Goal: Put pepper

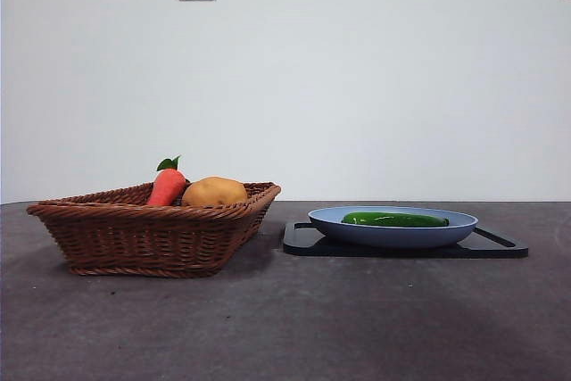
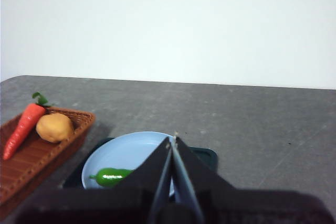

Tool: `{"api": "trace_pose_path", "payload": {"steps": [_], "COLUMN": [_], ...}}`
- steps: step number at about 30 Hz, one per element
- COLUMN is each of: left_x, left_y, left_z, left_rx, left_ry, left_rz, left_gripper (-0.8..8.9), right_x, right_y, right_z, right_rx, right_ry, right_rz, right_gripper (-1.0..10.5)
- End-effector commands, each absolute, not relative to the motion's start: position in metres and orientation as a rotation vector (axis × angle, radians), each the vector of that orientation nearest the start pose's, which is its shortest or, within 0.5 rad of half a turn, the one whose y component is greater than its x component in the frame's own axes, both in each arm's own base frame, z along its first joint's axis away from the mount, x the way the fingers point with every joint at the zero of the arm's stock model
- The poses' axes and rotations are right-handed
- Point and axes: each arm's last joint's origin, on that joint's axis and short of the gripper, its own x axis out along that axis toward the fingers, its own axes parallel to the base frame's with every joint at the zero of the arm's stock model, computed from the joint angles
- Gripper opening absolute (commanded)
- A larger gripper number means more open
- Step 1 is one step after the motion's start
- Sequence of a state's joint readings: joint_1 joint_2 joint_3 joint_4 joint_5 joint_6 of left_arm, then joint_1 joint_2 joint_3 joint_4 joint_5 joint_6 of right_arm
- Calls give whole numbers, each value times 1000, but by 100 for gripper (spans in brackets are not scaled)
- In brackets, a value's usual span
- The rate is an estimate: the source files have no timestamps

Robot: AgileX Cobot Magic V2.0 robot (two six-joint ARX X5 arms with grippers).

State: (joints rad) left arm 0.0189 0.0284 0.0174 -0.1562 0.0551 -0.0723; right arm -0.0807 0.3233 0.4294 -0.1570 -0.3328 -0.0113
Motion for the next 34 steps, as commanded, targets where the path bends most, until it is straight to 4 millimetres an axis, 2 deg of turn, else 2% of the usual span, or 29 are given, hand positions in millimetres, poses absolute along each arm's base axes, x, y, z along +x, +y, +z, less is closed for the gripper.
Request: {"api": "trace_pose_path", "payload": {"steps": [1, 8, 17, 26, 34], "left_x": [97, 98, 98, 98, 98], "left_y": [1, 1, 1, 1, 1], "left_z": [150, 150, 150, 150, 150], "left_rx": [-82, -82, -82, -82, -82], "left_ry": [166, 166, 166, 166, 165], "left_rz": [-26, -26, -26, -26, -26], "left_gripper": [8, 8, 8, 8, 8], "right_x": [99, 96, 98, 95, 95], "right_y": [1, -1, -1, -1, -1], "right_z": [251, 202, 159, 151, 151], "right_rx": [-15, -1, 40, 65, 86], "right_ry": [24, 49, 113, 158, 153], "right_rz": [241, 188, 189, 188, 186], "right_gripper": [10, 10, 10, 10, 10]}}
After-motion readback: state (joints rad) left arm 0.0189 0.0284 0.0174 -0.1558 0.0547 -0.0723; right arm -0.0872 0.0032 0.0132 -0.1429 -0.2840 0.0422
